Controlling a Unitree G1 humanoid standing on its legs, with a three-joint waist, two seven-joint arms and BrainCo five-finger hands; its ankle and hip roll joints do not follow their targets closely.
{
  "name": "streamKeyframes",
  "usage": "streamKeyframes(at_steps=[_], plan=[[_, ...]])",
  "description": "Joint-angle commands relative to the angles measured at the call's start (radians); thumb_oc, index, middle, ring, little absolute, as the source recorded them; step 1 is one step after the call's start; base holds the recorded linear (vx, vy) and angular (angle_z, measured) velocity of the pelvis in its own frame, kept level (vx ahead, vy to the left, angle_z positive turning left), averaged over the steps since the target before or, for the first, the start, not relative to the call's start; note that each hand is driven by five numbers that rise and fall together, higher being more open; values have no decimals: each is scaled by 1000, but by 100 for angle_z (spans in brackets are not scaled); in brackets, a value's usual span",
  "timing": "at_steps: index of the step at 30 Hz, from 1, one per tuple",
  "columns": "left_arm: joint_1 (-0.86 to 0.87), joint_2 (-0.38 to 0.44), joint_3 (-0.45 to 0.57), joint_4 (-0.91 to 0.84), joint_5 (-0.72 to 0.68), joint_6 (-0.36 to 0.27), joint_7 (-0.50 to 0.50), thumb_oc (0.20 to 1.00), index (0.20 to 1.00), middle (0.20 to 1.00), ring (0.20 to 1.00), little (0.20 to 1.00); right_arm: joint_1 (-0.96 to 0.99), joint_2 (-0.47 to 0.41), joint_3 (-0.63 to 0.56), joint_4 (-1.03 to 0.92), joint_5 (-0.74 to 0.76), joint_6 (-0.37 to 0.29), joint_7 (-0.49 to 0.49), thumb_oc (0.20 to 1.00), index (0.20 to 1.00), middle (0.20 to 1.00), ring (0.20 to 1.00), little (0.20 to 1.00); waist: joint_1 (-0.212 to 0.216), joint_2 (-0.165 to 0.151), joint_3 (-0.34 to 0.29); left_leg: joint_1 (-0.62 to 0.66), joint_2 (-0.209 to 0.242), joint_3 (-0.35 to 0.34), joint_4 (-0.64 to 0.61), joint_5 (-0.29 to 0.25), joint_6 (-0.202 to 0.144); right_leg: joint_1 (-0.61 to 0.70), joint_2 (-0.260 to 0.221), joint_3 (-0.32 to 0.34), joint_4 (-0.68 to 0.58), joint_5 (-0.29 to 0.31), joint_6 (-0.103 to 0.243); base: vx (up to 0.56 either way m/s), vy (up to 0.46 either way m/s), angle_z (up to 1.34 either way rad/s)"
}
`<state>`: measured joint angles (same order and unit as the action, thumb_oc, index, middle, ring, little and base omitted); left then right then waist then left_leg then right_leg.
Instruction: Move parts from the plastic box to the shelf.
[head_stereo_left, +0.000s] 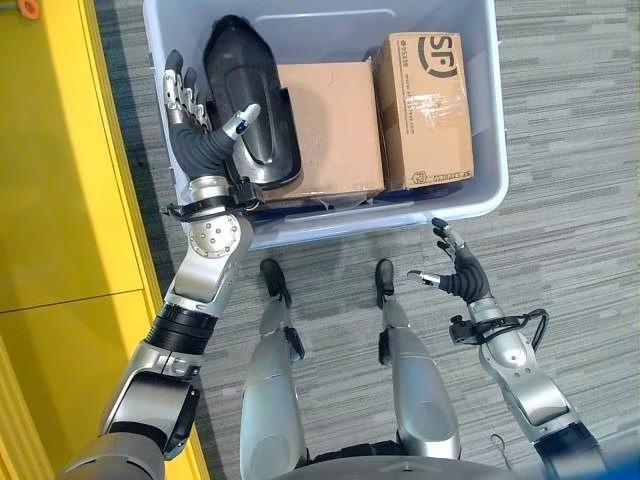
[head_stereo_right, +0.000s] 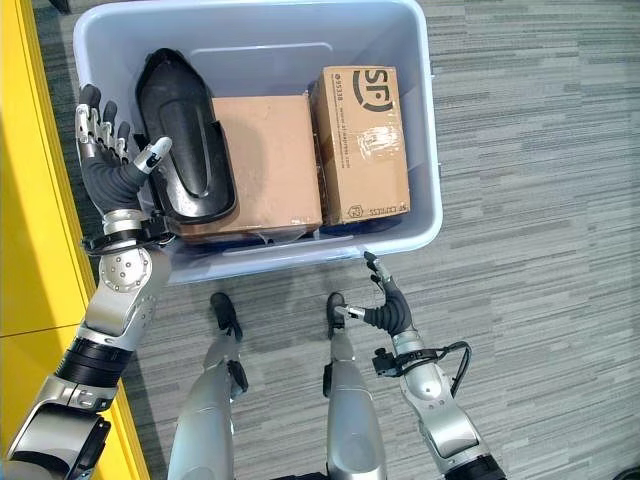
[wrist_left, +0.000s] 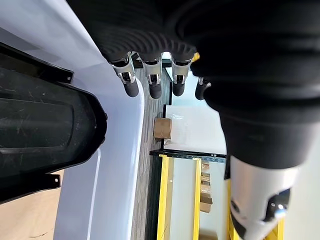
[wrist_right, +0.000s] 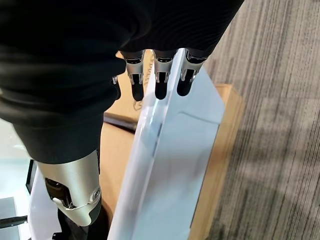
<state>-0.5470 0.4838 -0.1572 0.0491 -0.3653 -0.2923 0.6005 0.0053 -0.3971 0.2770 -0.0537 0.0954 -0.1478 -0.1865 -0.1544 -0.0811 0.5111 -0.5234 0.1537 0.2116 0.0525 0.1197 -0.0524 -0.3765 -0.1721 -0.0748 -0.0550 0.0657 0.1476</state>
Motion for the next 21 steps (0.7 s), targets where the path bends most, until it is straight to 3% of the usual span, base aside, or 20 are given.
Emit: streamKeyframes(at_steps=[1,14,21], plan=[[-30,22,43,46,52,-42,31,1000,1000,1000,1000,1000,62,-19,-43,-62,13,-56,-20,1000,1000,1000,1000,1000,7,-31,-31,-13,97,-53,67,-26,-97,7,-95,-23,49,37,59,0,0,0],[-43,11,57,190,40,-26,70,1000,1000,1000,1000,1000,76,-27,-35,-64,9,-66,-37,1000,1000,1000,1000,1000,-3,-53,-13,-34,97,-56,62,-18,-98,-12,-89,-26,46,41,58,0,0,0],[-29,-12,95,231,62,-23,139,1000,1000,1000,1000,1000,74,-34,-20,-64,12,-70,-50,1000,1000,1000,1000,1000,-3,-67,-4,-53,98,-63,63,-17,-97,-20,-84,-33,46,42,56,1,-1,0]])
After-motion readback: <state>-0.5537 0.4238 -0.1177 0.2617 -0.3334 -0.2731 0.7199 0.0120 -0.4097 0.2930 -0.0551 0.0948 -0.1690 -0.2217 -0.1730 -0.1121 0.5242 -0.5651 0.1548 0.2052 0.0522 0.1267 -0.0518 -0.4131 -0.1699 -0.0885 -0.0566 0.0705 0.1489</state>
